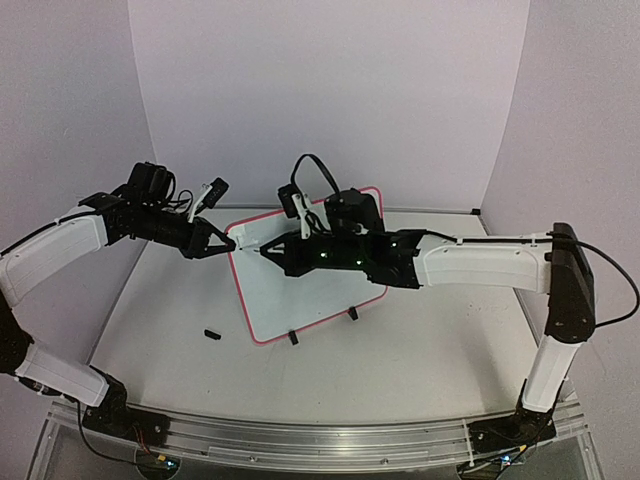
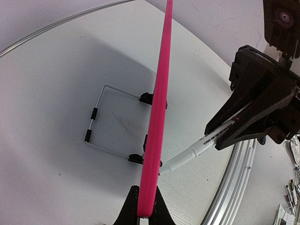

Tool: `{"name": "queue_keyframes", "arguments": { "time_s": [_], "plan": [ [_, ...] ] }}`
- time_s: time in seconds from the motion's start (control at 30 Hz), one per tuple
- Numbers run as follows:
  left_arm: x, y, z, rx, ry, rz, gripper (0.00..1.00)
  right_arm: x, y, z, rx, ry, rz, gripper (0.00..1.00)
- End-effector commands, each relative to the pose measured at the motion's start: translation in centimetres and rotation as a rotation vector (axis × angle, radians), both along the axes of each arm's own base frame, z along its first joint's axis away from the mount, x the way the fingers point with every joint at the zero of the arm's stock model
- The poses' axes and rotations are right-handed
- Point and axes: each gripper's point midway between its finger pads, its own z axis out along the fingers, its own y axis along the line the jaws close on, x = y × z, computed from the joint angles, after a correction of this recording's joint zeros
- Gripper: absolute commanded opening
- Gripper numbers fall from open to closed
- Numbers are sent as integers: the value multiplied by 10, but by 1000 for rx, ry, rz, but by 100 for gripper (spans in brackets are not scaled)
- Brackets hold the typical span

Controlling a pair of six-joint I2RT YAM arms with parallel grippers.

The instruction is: Write a sentence on the whiteboard

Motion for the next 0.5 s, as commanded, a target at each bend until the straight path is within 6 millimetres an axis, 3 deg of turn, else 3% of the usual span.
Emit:
{"name": "queue_keyframes", "arguments": {
  "time_s": [0.0, 0.27, 0.47],
  "plan": [
    [0, 2, 5, 8, -57, -8, 0, 9, -12, -26, -61, 41, -69, 0],
    [0, 2, 4, 9, -55, -7, 0, 4, -14, -35, -73, 66, -55, 0],
    [1, 2, 4, 11, -56, -4, 0, -6, -16, -15, -38, 44, -7, 0]
  ]
}}
